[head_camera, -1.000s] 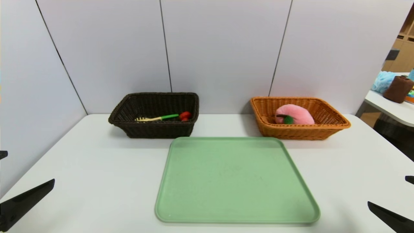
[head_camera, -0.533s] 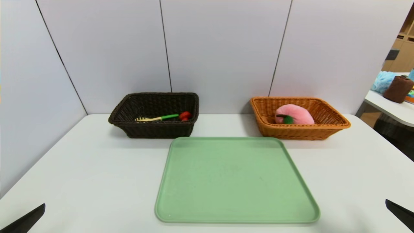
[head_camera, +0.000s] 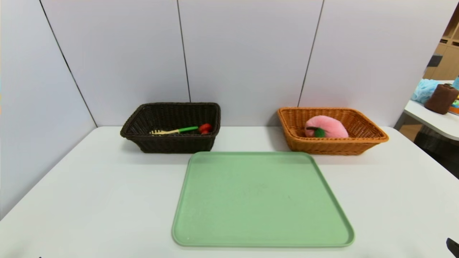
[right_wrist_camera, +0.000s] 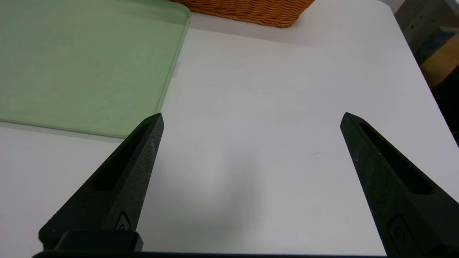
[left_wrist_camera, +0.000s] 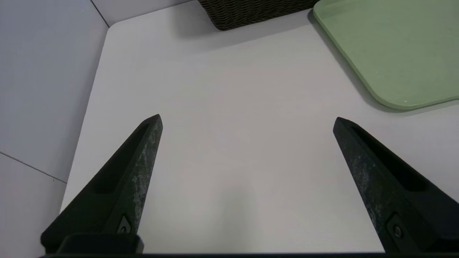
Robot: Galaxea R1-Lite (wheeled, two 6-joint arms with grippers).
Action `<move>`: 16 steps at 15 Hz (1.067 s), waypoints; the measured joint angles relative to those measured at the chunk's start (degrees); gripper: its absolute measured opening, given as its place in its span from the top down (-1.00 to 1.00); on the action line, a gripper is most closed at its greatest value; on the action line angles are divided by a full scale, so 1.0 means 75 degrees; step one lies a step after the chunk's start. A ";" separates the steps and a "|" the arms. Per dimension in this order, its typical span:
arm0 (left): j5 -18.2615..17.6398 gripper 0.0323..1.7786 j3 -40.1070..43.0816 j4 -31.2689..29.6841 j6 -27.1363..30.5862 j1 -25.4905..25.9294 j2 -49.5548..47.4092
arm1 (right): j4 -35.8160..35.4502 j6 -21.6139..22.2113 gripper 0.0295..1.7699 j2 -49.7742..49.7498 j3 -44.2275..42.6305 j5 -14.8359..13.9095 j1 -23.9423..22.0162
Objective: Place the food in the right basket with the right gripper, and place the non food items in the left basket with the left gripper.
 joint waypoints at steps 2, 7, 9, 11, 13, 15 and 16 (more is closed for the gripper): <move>-0.0052 -0.90 0.0242 0.0015 -0.0078 0.0172 -0.0382 | 0.0031 -0.0005 -0.92 -0.0437 0.0249 0.0026 -0.0059; -0.0374 -0.90 0.0683 0.0039 -0.0166 0.0523 -0.1230 | 0.0096 0.0007 -0.92 -0.1256 0.0712 0.0075 -0.0065; -0.0374 -0.90 0.0731 0.0041 -0.0250 0.0545 -0.1382 | 0.0096 0.0003 -0.92 -0.1463 0.0779 0.0104 -0.0062; -0.0390 -0.90 0.0845 0.0054 -0.0260 0.0527 -0.1617 | 0.0107 0.0015 -0.92 -0.1684 0.0896 0.0130 -0.0059; -0.0403 -0.90 0.1003 0.0260 -0.0260 0.0520 -0.1921 | 0.0099 0.0021 -0.92 -0.1915 0.1102 0.0143 -0.0062; -0.0414 -0.90 0.1053 0.0662 -0.0250 0.0512 -0.2271 | 0.0059 0.0198 -0.92 -0.2118 0.1239 0.0143 -0.0102; -0.0416 -0.90 0.1079 0.0808 -0.0247 0.0506 -0.2430 | 0.0031 0.0322 -0.92 -0.2191 0.1265 0.0143 -0.0120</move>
